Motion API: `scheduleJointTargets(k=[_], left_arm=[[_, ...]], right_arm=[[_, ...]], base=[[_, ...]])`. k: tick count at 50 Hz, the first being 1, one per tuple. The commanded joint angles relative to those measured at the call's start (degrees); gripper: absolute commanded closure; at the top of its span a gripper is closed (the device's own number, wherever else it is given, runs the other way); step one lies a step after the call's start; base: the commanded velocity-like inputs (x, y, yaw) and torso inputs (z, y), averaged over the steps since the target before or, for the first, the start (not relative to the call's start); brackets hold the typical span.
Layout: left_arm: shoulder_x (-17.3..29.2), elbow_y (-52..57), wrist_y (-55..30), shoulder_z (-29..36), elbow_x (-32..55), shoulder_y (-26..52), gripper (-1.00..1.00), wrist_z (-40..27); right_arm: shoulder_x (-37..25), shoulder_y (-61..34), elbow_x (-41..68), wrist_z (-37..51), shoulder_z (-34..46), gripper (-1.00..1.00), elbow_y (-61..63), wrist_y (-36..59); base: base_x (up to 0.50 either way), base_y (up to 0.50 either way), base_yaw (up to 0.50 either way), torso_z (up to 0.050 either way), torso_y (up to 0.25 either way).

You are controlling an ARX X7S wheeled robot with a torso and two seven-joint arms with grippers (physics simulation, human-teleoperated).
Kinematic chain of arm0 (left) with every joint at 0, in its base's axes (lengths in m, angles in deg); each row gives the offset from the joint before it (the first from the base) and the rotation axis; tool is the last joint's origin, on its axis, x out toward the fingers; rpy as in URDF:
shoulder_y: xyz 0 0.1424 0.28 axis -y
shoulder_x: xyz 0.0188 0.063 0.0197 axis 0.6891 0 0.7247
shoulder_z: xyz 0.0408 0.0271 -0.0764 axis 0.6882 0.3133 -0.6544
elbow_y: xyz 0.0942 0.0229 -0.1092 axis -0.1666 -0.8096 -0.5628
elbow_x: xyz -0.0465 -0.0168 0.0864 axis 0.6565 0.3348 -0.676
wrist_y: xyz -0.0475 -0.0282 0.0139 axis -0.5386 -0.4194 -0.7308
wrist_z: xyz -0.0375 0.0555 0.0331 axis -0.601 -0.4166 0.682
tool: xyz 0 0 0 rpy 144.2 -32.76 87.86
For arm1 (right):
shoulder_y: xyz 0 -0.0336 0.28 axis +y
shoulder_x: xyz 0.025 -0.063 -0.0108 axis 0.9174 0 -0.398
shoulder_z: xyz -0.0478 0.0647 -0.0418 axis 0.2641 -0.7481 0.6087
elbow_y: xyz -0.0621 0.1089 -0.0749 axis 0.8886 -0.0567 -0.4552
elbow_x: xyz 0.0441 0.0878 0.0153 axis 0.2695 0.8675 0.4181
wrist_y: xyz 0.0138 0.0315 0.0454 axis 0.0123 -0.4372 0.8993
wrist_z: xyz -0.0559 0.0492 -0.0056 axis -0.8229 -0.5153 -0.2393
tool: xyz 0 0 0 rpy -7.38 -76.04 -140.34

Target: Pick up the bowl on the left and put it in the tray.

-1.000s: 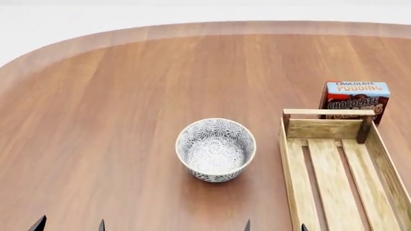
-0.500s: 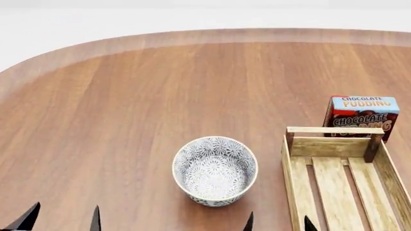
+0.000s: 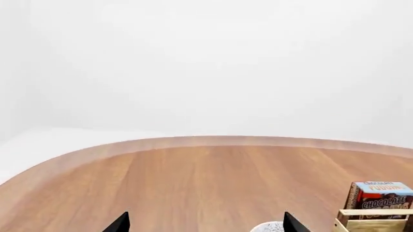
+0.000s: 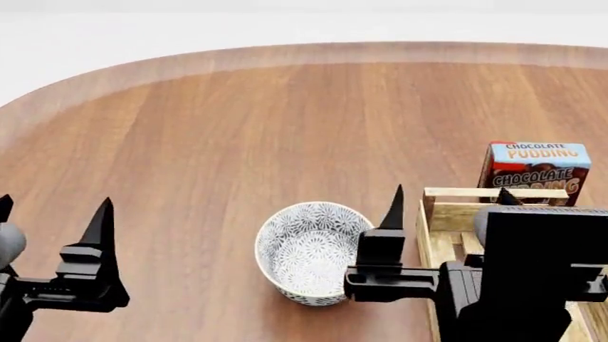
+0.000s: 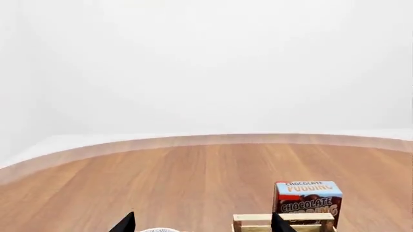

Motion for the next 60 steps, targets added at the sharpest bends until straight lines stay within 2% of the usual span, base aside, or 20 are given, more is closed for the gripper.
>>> scheduleJointTargets(k=[1,3,7,23,40,49,60], left_arm=[[0.2,6.0,-6.7,-4.4,6.7,3.1,-1.0,0.3],[-0.4,4.7,-4.5,-5.7,7.7,2.0,-1.0,2.1],[0.3,3.3,-3.3,-3.5,5.6,1.2,-1.0,2.0],[0.5,2.9,-4.2,-4.7,7.8,1.1,-1.0,1.1],[1.6,2.0,-1.4,-2.2,6.0,-0.1,-1.0,1.2],[1.0,1.8,1.3,-4.4,8.1,-1.4,-1.0,3.0],[1.7,1.7,2.1,-3.2,7.0,-1.7,-1.0,2.3]], right_arm=[[-0.4,-6.0,6.8,2.8,-4.9,-1.0,7.9,11.0],[-0.8,-5.3,6.2,2.6,-4.1,-1.0,7.6,9.8],[-1.1,-4.8,5.8,2.5,-3.4,-1.0,7.2,8.8],[-0.9,-4.9,7.7,3.2,-4.3,-1.0,6.3,8.9],[-1.6,-3.3,7.8,3.2,-4.0,-1.0,5.4,6.7],[-1.8,-2.4,7.5,3.1,-3.6,-1.0,4.9,5.1],[-2.2,-2.0,8.1,3.5,-4.0,-1.0,5.1,4.5]], base=[[0.0,0.0,0.0,0.0,0.0],[0.0,0.0,0.0,0.036,0.0],[0.0,0.0,0.0,0.05,0.0],[0.0,0.0,0.0,0.05,0.0],[0.0,0.0,0.0,0.05,0.0],[0.0,0.0,0.0,0.0,0.0],[0.0,0.0,0.0,0.0,-0.243]])
